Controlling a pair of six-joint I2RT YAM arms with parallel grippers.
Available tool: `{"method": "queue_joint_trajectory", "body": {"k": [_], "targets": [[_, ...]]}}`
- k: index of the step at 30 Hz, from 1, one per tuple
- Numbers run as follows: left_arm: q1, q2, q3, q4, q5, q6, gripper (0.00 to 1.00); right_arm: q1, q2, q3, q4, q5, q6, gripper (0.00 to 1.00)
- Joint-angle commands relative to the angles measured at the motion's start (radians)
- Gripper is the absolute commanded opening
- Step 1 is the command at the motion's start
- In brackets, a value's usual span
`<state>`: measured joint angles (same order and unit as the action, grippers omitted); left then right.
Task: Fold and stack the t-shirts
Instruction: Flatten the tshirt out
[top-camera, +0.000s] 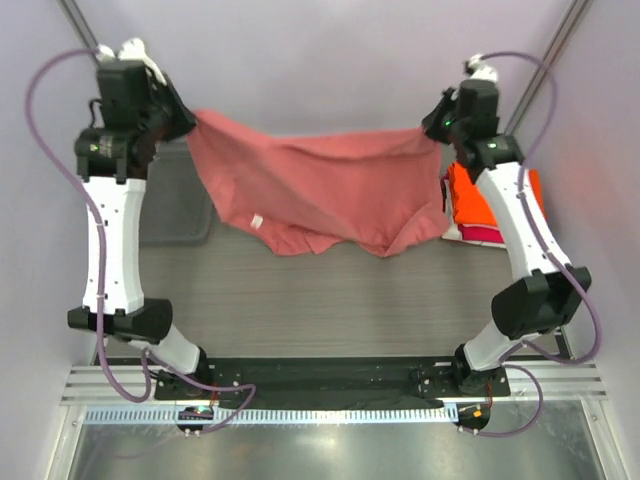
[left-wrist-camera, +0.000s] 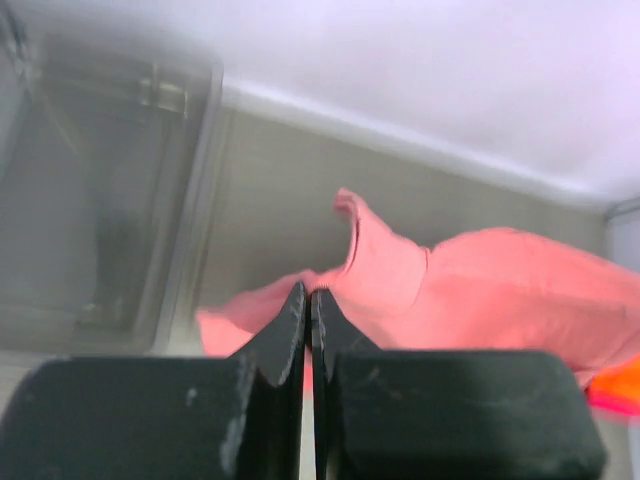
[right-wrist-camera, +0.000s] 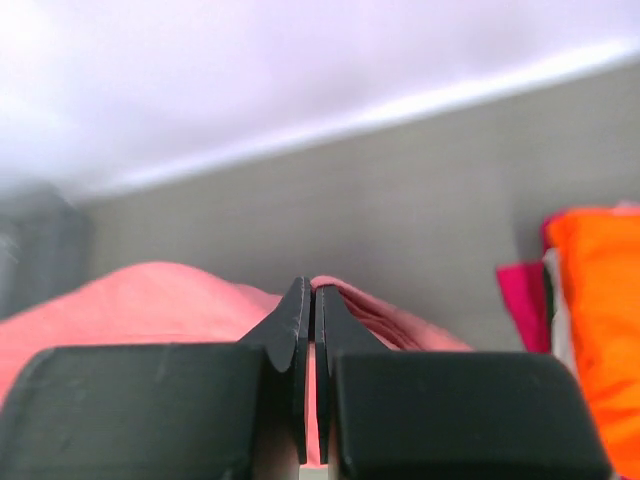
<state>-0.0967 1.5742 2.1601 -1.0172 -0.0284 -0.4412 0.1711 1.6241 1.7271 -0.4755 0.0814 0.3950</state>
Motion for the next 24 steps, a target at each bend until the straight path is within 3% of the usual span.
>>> {"method": "queue_joint_trajectory", "body": {"k": [1, 3, 6, 7, 12, 17, 21, 24], "targets": [[0.012, 0.032, 0.332, -0.148, -0.064, -0.004, 0.0, -0.048, -0.162, 0.129, -0.04, -0.035, -0.007, 0.01], [0.012, 0.006, 0.388, -0.12, -0.048, -0.013, 0.0, -0.061, -0.222, 0.158, -0.038, -0.029, -0.03, 0.01], [0.012, -0.195, 0.194, 0.092, -0.004, -0.025, 0.0, -0.062, -0.363, 0.144, -0.035, -0.003, -0.067, 0.01], [0.012, -0.317, 0.053, 0.209, 0.002, -0.034, 0.0, -0.062, -0.444, 0.131, -0.025, 0.012, -0.073, 0.01], [0.012, -0.545, -0.098, 0.406, 0.06, -0.094, 0.0, -0.062, -0.686, -0.012, 0.021, 0.038, -0.087, 0.01], [0.012, -0.583, 0.013, 0.462, 0.151, -0.139, 0.0, -0.061, -0.861, -0.072, 0.02, 0.037, -0.064, 0.01], [0.012, -0.539, 0.076, 0.482, 0.16, -0.163, 0.0, -0.062, -0.88, -0.063, 0.015, 0.046, -0.035, 0.01], [0.012, -0.504, 0.006, 0.503, 0.151, -0.171, 0.0, -0.061, -0.831, -0.058, -0.002, 0.044, -0.012, 0.01]]}}
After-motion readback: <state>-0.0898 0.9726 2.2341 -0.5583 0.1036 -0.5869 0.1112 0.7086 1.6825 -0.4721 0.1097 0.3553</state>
